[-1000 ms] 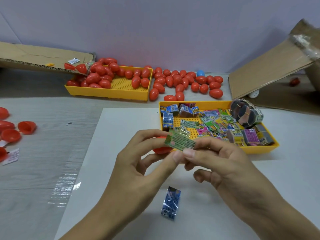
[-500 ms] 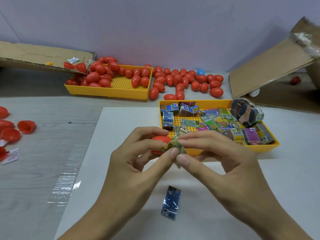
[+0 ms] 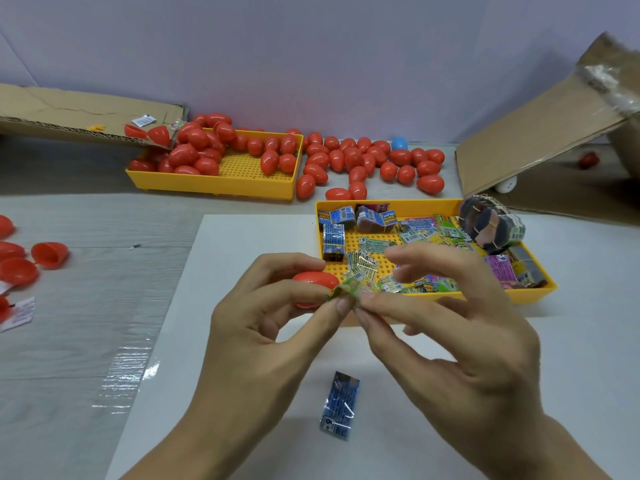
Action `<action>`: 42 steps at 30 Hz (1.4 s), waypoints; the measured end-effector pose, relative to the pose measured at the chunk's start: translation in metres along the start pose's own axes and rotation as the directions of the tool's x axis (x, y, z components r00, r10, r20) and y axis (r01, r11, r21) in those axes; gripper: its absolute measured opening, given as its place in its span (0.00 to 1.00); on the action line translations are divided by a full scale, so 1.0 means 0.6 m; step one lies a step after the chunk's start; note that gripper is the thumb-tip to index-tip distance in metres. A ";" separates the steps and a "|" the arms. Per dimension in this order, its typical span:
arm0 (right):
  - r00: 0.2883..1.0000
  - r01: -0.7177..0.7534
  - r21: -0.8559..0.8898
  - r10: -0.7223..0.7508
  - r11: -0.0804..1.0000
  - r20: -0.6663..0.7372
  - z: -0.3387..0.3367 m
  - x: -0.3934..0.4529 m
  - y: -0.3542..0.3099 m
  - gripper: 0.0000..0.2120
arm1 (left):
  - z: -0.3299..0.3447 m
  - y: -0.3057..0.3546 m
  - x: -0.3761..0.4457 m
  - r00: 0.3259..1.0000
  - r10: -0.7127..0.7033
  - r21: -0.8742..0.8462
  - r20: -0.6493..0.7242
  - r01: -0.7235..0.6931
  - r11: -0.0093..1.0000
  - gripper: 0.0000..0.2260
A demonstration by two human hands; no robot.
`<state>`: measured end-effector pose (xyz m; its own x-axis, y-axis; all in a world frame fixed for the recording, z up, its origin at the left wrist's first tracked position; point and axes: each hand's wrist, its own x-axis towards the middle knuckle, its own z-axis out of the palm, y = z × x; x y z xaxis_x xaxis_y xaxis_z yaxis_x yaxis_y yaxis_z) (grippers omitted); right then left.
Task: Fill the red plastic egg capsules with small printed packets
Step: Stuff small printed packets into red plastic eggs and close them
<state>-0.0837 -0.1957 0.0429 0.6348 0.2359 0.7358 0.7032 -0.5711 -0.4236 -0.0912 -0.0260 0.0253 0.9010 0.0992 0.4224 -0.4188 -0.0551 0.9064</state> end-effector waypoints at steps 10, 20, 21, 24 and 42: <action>0.814 -0.578 0.481 0.425 0.659 0.396 -0.009 0.015 0.009 0.07 | -0.002 0.012 0.001 0.978 0.119 0.329 0.172 -0.171 0.929 0.08; 0.723 -0.691 0.505 0.513 0.517 0.463 -0.006 0.016 0.008 0.03 | -0.003 0.011 -0.005 0.936 0.230 0.484 0.266 -0.336 0.808 0.08; 0.715 -0.697 0.519 0.534 0.494 0.452 -0.006 0.016 0.010 0.02 | -0.003 0.012 -0.004 0.942 0.213 0.474 0.259 -0.316 0.822 0.08; 0.681 -0.714 0.552 0.606 0.430 0.410 -0.007 0.019 0.019 0.04 | -0.006 0.012 -0.002 0.971 0.129 0.422 0.201 -0.204 0.883 0.10; 0.580 -0.804 0.526 0.565 0.278 0.588 -0.012 0.024 0.014 0.15 | -0.005 0.010 -0.002 0.945 0.196 0.432 0.261 -0.295 0.852 0.05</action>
<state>-0.0712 -0.2029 0.0536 0.9531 0.2764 -0.1230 -0.1462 0.0649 -0.9871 -0.0952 -0.0232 0.0304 0.7994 -0.1760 0.5744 -0.5742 -0.5050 0.6444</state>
